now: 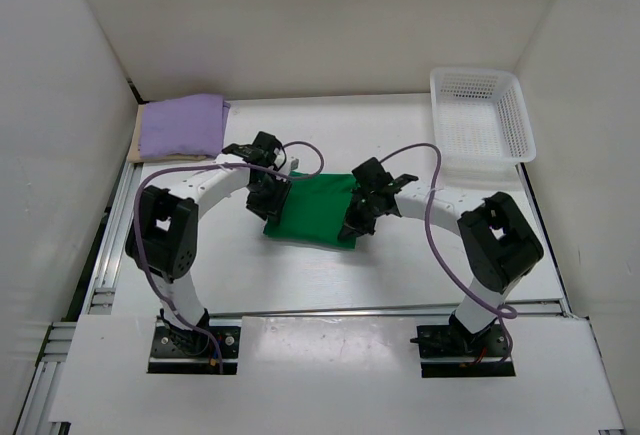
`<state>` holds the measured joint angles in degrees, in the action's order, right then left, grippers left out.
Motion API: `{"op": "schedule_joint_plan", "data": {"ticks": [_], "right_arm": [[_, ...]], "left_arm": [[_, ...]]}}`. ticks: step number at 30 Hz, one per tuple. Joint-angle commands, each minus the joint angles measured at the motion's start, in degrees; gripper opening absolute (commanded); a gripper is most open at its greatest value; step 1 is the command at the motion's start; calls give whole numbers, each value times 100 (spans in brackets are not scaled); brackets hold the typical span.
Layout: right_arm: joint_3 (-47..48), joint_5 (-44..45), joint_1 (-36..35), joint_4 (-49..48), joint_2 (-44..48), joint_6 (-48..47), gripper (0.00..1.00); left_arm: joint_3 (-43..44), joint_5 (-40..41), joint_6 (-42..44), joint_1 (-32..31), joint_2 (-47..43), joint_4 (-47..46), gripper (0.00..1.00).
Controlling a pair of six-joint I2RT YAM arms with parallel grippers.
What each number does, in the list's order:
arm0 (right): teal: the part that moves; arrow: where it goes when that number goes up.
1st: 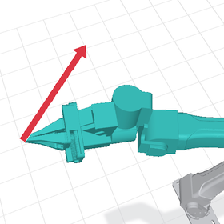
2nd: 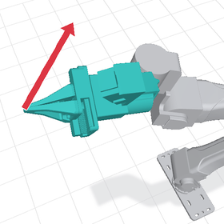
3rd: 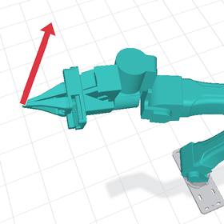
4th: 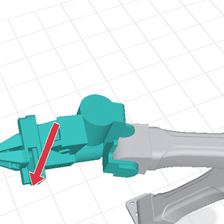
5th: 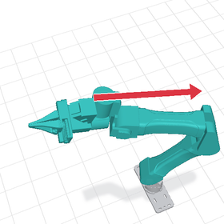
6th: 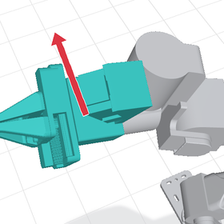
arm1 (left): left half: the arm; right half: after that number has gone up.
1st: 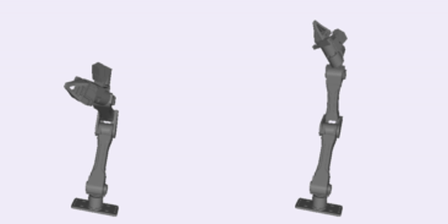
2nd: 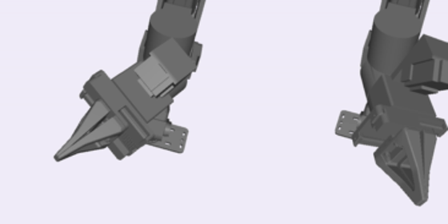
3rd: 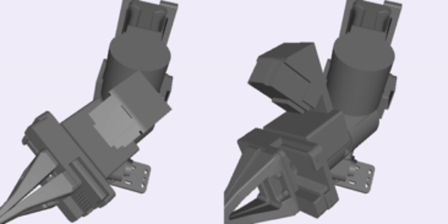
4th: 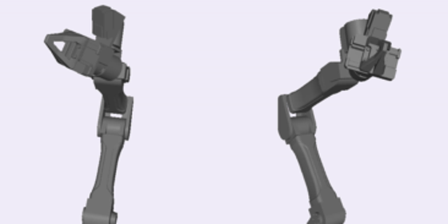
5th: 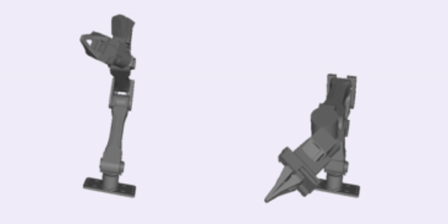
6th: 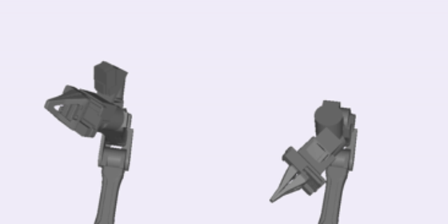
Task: Fold and stack the t-shirts
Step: Fold the long partially folded tshirt into a neat square, then put the neatly folded tshirt into the corner of the board with the left arm
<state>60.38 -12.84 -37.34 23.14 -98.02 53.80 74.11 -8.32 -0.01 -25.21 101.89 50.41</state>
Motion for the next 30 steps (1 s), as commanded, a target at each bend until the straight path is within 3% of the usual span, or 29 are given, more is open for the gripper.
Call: {"op": "schedule_joint_plan", "data": {"ticks": [1,15,22,25,26,30], "right_arm": [[-97,-70,-27,-336,46,262,0],[-395,194,131,-204,-358,25,0],[-457,247,183,-151,-245,-98,0],[-326,115,183,-151,-175,-396,0],[-264,54,183,-47,-104,-562,0],[122,299,183,348,133,-809,5]], "left_arm": [[-150,287,1,43,-108,-128,50],[-450,980,1,-89,621,-366,51],[-511,982,1,-89,166,-366,51],[-450,622,1,-89,-449,-366,59],[-450,490,1,-89,-598,-366,67],[-336,-790,1,358,-943,-366,79]]}}
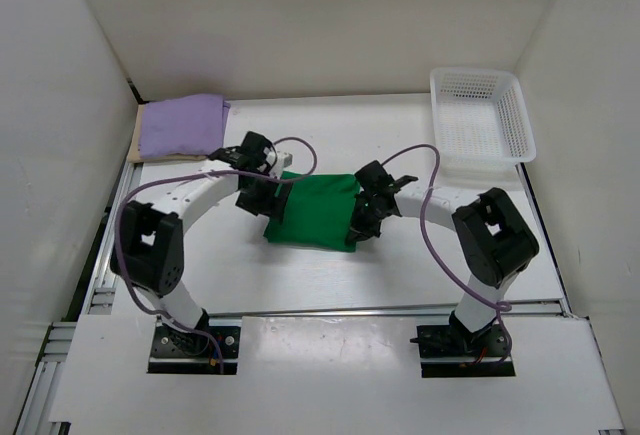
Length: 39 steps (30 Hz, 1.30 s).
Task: Fold and stack the t-shirts
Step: Put the neatly folded tshirt into the corner of the board with the left arm
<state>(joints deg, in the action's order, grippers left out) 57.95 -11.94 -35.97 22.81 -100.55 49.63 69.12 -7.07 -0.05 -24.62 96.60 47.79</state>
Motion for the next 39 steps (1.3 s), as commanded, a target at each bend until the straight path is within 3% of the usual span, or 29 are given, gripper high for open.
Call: {"op": "schedule_joint_plan", "data": {"ticks": [1,4,5,8,19,23,25,30,31,32,34,39], "right_arm": [[435,271,46,435,387,-392,7],[699,455,99,610,397,-392,25],[769,456,99,611,344,-392,33],[955,509,160,690,36,-340,43],[1069,693,336,822,-676,-93,45],[1016,624,336,822,-842,-93,43],[1016,483,336,822,-974,-93,37],[911,219,336,488,-1028,-41,36],[911,219,336,488,-1028,-41,36],[911,219,336,488,-1028,-41,36],[840,219,336,488,-966,-41,36],[788,157,397,487,-765,-41,37]], "left_arm": [[163,-1067,5,491,-344,-103,82],[347,-1507,5,730,218,-42,83],[487,-1612,5,844,393,-42,87],[794,-1964,5,967,1070,143,97],[1147,-2948,5,1091,2240,310,100],[1147,-3580,5,1091,2618,363,90],[1374,-3783,5,1091,2995,581,78],[1815,-4057,5,1091,3655,819,64],[1867,-4057,5,1091,3725,820,58],[1920,-4057,5,1091,3726,820,37],[1991,-4057,5,1091,3674,820,12],[2105,-3900,5,1320,3156,872,10]]}}
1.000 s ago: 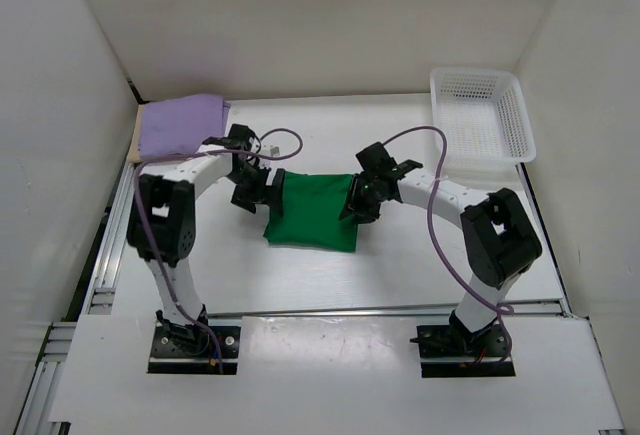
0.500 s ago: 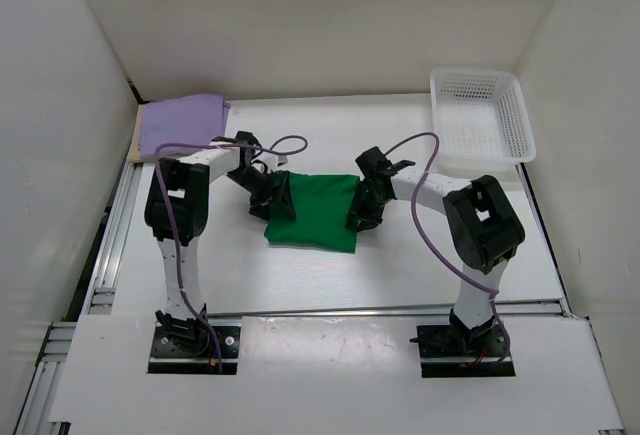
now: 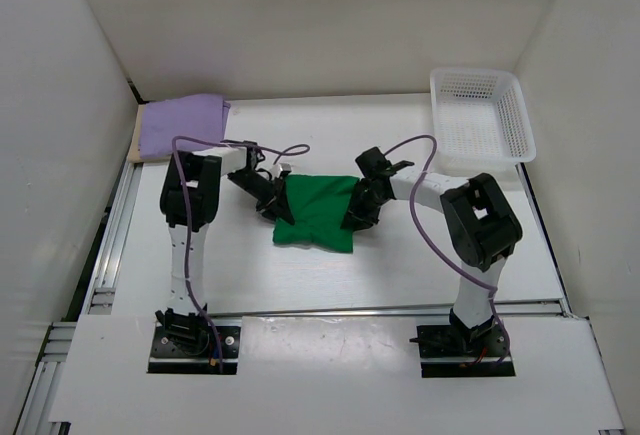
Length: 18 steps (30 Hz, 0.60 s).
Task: Fold and stack the t-shirts
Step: Put the neatly folded tshirt into the corner of the board with the left arm
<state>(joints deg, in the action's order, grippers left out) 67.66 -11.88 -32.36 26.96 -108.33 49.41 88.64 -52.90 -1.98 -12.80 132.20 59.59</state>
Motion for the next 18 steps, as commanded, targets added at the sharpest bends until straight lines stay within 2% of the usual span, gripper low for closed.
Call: {"op": "schedule_joint_plan", "data": {"ticks": [1,4,6,10,11,17,18], "right_arm": [[-183,151,98,72,145,-71,37],[-183,405,212,431,496,-264,40],[-113,659,291,643,681,-396,40],[89,924,537,1179,1146,-704,41],[90,976,538,1232,1217,-809,41],[90,1126,793,1408,1464,-933,42],[90,1126,862,1408,1516,-985,42]], "left_arm": [[153,1251,198,189,-606,-308,10],[504,2385,198,190,-853,-255,10],[898,2740,198,190,-907,-98,10],[1594,3943,198,190,-959,105,10],[1743,4511,198,138,-959,105,10],[3166,6570,198,137,-301,158,10],[3342,7244,198,137,-83,62,10]]}}
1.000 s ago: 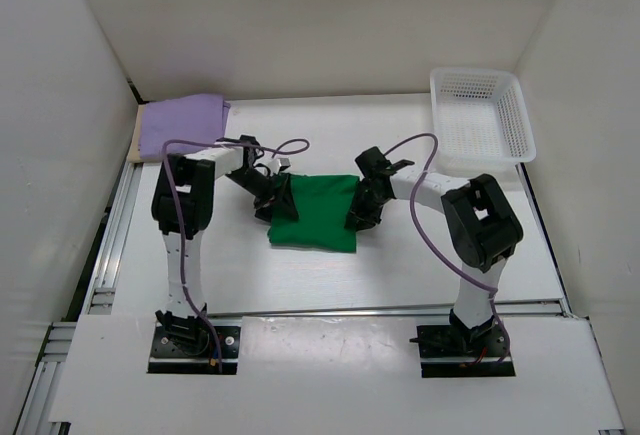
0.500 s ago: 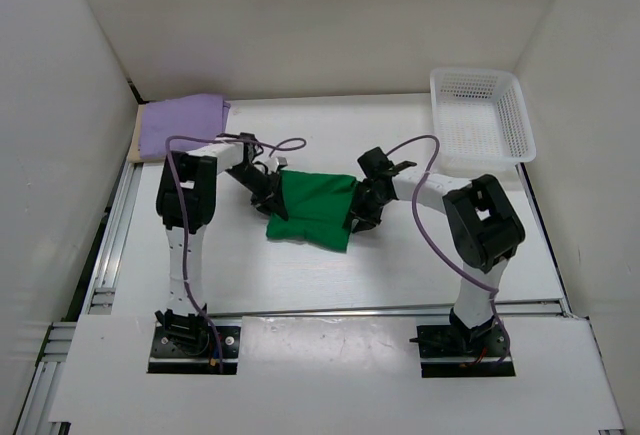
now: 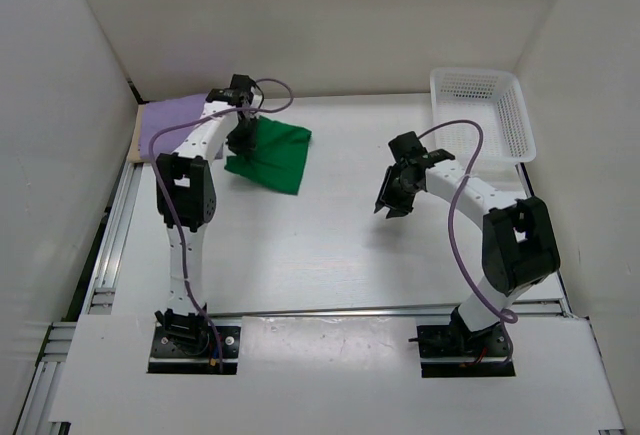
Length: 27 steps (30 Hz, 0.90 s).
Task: Fold and stack the t-shirts
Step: Put the neatly folded tshirt into the corner of the board with the left arm
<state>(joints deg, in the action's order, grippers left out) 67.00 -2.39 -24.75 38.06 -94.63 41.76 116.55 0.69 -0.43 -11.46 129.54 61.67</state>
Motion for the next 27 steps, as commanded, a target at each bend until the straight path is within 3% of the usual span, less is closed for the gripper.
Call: {"op": "schedule_joint_plan", "data": {"ticks": [1,3,9,27], "right_arm": [[155,178,102,298,147,-221,42],[155,178,102,351,147,-221,42],[-55,301,102,351,366,-273,42],[-346,354,102,298,419,-326,42]], "left_arm": [[840,2230,43,4,282,-242,10],[922,3163,43,4,397,-540,10],[1202,4324,43,57,450,-1596,10],[1045,4466,43,794,-622,-1816,10]]}}
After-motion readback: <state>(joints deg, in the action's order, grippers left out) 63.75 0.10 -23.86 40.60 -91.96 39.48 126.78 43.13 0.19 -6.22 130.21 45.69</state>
